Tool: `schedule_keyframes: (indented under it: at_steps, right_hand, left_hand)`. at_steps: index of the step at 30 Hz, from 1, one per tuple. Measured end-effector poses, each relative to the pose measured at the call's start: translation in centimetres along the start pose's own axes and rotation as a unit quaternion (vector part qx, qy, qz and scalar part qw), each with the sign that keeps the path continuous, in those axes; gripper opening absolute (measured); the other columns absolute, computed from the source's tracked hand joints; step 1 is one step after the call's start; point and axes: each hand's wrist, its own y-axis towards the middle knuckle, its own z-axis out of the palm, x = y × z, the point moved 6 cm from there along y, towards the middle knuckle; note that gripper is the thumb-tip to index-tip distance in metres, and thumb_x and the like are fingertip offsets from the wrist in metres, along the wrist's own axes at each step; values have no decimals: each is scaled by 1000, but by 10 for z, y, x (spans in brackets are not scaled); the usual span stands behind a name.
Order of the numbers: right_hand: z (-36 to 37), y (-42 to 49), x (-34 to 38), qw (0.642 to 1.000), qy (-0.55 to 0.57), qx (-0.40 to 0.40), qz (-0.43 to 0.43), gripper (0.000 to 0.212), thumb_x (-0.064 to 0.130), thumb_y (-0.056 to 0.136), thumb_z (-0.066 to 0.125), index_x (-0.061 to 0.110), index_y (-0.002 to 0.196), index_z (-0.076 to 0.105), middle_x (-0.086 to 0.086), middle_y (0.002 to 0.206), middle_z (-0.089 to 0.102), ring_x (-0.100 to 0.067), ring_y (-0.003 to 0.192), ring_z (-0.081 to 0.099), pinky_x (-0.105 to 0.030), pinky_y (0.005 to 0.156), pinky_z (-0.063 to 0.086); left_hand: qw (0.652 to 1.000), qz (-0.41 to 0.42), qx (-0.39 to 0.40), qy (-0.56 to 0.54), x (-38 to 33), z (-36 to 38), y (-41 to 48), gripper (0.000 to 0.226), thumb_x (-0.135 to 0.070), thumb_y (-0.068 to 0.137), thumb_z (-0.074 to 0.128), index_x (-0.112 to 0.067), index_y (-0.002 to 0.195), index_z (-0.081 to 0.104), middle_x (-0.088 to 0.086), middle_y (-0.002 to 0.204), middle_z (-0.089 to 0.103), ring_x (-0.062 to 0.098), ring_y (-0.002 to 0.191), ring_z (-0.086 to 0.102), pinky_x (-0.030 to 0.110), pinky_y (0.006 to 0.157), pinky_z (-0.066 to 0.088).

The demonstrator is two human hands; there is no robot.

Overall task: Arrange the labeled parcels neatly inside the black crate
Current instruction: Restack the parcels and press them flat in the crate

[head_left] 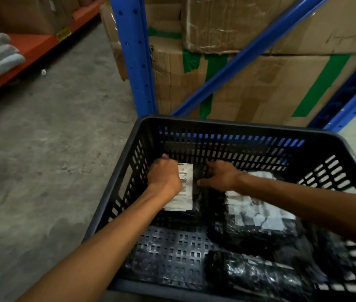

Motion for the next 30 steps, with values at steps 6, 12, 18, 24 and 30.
schedule_keyframes:
  at_steps: [6, 12, 18, 24, 30]
  right_hand:
    - [-65, -81, -53, 931, -358, -39, -66, 55, 54, 81, 64, 22, 125, 62, -7, 120, 70, -28, 111, 66, -37, 89, 56]
    - [-11, -127, -112, 880, -465, 81, -65, 123, 63, 77, 65, -1, 156, -4, -20, 165, -10, -32, 154, 0, -47, 122, 22]
    - [7, -111, -124, 888, -454, 10, -70, 73, 14, 102, 35, -8, 150, -16, -36, 159, -12, -49, 150, -5, -56, 121, 18]
    - [-46, -103, -102, 936, -333, 92, -74, 79, 33, 90, 60, -3, 152, 25, -26, 154, 35, -39, 141, 39, -40, 115, 37]
    - [-137, -112, -51, 985, -96, 22, -144, 35, 38, 89, 67, 23, 120, 64, 2, 103, 73, -14, 89, 68, -28, 76, 53]
  left_hand:
    - [959, 255, 124, 29, -106, 24, -37, 65, -25, 84, 69, -6, 142, 47, 16, 151, 43, 34, 137, 45, 43, 108, 45]
    - [892, 286, 304, 174, -126, 91, -75, 127, -42, 83, 75, -2, 152, -24, 13, 159, -34, 30, 149, -25, 46, 125, 3]
    - [922, 306, 146, 189, -131, 98, -78, 113, -23, 90, 70, 5, 152, -20, 22, 160, -27, 37, 150, -20, 44, 125, 2]
    - [920, 346, 181, 34, -130, 58, -54, 90, -23, 91, 66, -6, 159, 9, 16, 166, 8, 30, 153, 12, 37, 123, 21]
    - [932, 263, 143, -204, -92, -35, -27, 26, -37, 82, 70, -24, 104, 69, -4, 95, 66, 18, 93, 64, 27, 75, 46]
